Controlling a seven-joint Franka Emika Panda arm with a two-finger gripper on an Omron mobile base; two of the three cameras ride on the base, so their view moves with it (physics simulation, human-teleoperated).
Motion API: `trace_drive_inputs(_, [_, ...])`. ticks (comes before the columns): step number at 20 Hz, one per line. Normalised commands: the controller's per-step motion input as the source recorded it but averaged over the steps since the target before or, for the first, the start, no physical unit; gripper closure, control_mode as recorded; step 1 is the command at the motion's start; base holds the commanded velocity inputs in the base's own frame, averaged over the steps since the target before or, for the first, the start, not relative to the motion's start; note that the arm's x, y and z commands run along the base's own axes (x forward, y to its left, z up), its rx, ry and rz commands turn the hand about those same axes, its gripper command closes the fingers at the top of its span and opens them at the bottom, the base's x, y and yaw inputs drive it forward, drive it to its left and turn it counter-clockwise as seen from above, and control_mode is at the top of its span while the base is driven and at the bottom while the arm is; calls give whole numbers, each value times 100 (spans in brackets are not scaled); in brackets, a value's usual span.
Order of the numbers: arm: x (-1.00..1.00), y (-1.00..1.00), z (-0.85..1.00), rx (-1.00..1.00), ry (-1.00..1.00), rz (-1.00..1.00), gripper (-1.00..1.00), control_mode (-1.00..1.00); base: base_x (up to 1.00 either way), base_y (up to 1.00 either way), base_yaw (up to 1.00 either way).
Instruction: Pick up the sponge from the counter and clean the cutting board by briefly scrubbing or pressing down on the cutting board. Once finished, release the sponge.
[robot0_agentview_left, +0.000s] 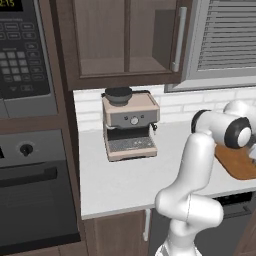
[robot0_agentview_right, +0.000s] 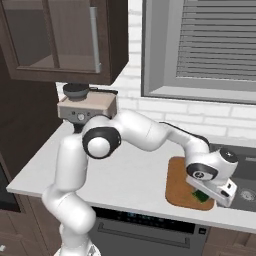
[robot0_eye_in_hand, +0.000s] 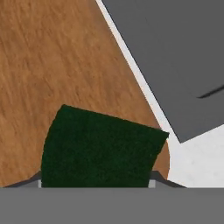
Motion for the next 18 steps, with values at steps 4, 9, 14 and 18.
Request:
trace_drive_inputs(4, [3,-2,-86,0,-5,-1,100,-100,0,0,0])
trace_drive_inputs(9, [10,44,-100,-16,2,0,100,-100,0,0,0])
trace_drive_inputs(14, [9,100,-100,-37,16,0,100,-100,0,0,0])
trace_drive_inputs(18, [0,37,-10,-12,29,0,100,-100,0,0,0])
